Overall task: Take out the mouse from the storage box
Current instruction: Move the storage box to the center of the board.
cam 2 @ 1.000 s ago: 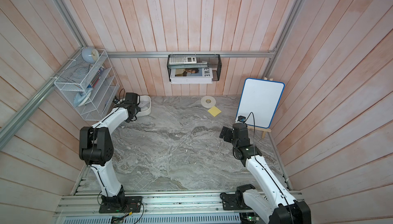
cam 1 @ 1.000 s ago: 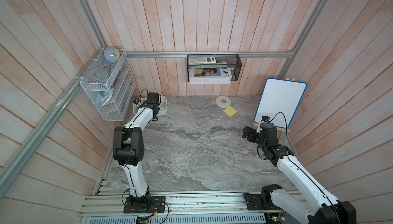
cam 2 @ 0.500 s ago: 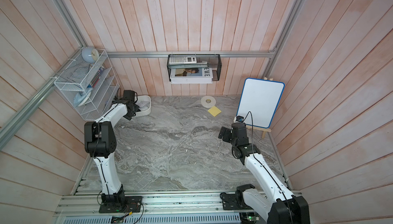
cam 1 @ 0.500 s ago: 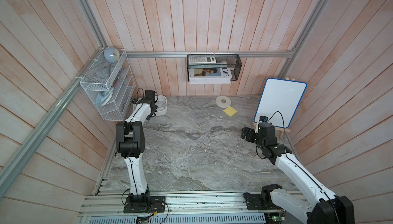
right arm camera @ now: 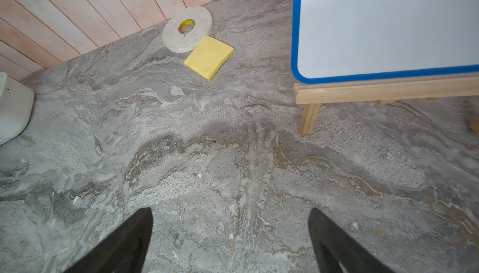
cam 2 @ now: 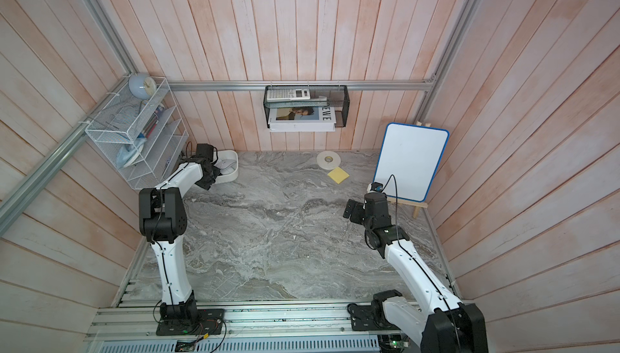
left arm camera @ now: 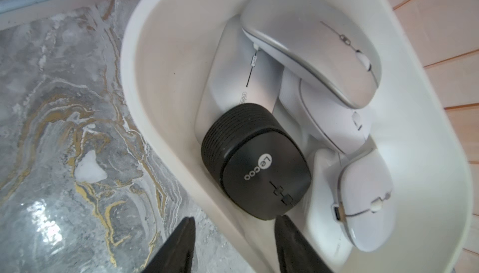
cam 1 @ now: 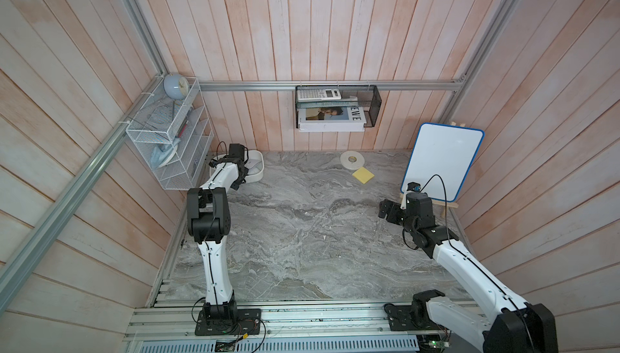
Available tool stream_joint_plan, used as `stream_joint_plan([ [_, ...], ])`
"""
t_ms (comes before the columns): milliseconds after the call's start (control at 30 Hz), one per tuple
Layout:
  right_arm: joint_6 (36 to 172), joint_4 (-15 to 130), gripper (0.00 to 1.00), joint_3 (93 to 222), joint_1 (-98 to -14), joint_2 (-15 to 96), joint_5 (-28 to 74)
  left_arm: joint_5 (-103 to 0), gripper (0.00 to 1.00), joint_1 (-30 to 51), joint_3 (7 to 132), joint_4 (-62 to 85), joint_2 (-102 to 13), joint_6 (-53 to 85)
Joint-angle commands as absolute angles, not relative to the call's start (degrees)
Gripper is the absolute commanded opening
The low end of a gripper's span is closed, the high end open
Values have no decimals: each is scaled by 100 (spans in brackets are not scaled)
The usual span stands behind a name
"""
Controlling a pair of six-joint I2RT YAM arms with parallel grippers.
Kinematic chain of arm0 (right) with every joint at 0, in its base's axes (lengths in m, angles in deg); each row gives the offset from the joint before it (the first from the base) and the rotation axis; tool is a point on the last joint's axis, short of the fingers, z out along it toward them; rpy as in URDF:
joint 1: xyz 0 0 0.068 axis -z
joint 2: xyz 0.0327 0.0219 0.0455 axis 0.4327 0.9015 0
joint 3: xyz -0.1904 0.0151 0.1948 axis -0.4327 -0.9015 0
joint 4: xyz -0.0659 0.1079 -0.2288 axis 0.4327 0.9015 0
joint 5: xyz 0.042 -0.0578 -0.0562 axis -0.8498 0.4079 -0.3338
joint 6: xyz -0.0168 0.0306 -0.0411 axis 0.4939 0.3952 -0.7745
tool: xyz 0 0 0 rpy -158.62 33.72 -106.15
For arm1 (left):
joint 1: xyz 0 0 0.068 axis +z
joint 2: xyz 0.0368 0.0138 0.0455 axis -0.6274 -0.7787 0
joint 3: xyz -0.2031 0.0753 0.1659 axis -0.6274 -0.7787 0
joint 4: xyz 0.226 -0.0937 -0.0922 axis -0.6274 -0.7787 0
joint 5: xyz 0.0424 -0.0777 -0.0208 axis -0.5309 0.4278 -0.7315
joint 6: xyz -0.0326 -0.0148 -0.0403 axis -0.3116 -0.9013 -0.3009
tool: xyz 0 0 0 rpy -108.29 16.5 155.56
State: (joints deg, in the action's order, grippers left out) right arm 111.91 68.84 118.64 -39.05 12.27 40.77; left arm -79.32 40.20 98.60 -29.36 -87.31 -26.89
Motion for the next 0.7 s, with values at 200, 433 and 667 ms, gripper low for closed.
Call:
stream_joint_plan([
  [200, 11224, 6848, 97, 11880, -3896, 1302, 4015, -7859, 39, 4044, 9975, -3129, -8876, -2656],
  [433, 11227, 6877, 97, 11907, -3886, 1302, 4008, -7859, 29, 3994, 9773, -3101, -8762, -2656],
  [667, 11227, 6911, 97, 11902, -3889, 1284, 4014, -7874, 24, 3873, 9609, -3077, -8616, -2614],
])
